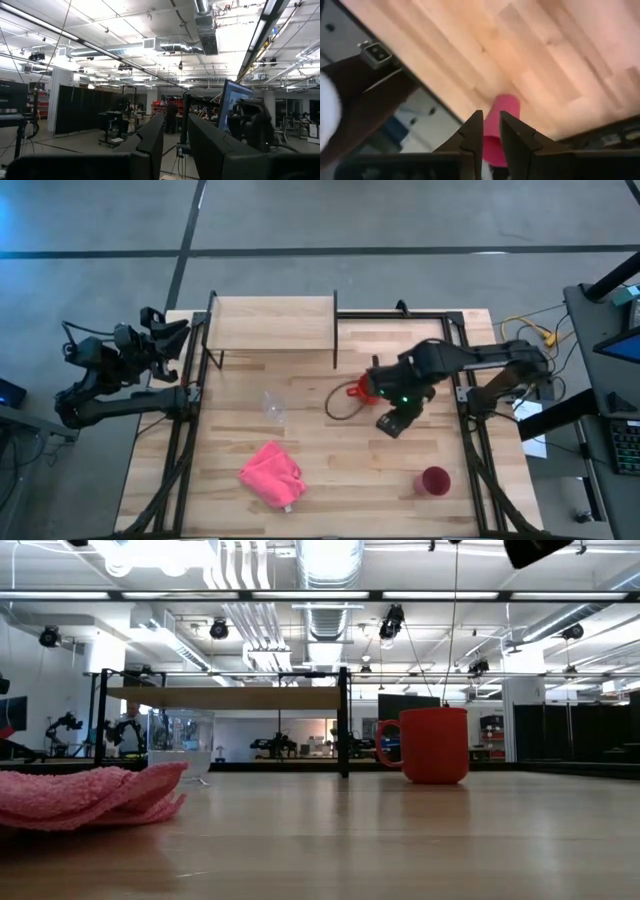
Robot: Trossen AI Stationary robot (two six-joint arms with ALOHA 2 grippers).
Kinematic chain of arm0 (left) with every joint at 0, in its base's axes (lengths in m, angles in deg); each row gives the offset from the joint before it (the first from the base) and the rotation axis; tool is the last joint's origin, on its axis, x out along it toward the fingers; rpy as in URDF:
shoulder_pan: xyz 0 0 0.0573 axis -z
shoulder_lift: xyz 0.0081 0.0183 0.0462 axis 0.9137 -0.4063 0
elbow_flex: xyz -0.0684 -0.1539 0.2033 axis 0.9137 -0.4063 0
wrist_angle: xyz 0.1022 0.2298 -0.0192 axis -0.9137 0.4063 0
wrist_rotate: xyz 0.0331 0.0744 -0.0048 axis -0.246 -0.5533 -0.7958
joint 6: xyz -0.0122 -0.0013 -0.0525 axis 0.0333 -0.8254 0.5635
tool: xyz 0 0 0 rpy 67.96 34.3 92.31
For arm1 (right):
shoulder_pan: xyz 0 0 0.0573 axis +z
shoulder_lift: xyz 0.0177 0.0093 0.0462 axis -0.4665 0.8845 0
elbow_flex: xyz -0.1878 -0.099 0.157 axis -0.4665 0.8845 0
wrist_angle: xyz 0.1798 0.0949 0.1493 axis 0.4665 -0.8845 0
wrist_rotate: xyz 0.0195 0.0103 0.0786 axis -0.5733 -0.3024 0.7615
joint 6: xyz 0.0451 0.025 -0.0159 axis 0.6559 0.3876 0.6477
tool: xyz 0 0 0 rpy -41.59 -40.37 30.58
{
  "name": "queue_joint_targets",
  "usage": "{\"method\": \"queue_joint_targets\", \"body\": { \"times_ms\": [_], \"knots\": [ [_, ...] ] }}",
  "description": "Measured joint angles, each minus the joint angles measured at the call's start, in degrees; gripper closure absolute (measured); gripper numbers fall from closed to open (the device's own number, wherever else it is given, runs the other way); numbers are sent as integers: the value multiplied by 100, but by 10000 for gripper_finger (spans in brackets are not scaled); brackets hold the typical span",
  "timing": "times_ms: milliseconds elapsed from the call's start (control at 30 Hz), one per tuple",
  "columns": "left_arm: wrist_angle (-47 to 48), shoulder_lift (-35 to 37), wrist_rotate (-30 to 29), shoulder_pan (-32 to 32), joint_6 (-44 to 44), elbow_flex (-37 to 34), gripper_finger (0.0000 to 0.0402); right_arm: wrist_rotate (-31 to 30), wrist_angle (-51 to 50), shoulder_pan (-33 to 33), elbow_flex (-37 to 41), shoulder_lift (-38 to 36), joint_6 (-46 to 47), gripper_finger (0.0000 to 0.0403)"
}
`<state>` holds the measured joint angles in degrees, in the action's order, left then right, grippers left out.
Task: Stack small to large cups/mugs on shelf
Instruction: Put the pink cup on the shelf
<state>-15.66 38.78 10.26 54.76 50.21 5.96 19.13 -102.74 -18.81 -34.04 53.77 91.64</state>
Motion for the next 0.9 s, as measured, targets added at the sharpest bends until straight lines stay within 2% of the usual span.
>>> {"method": "queue_joint_targets", "body": {
  "times_ms": [167, 400, 567, 667, 800, 900],
  "knots": [
    [24, -6, 1, 0, -2, -21, 326, -1171, -497, 402, 70, -345, 737, 346],
    [9, -6, 2, 0, -2, -23, 326, -2262, -492, 1313, 169, -981, 2232, 346],
    [9, 7, 2, 0, 17, -43, 326, -2279, -452, 2134, 549, -1113, 2862, 346],
    [19, 0, 2, 0, 20, -83, 326, -2018, -310, 2561, 967, -1070, 3214, 346],
    [25, -11, 2, 0, 24, -119, 326, -1047, 742, 2969, 1689, -1044, 4031, 346],
    [59, -14, 2, 0, 26, -128, 327, -927, 1647, 3259, 2221, -1050, 4660, 346]
  ]
}}
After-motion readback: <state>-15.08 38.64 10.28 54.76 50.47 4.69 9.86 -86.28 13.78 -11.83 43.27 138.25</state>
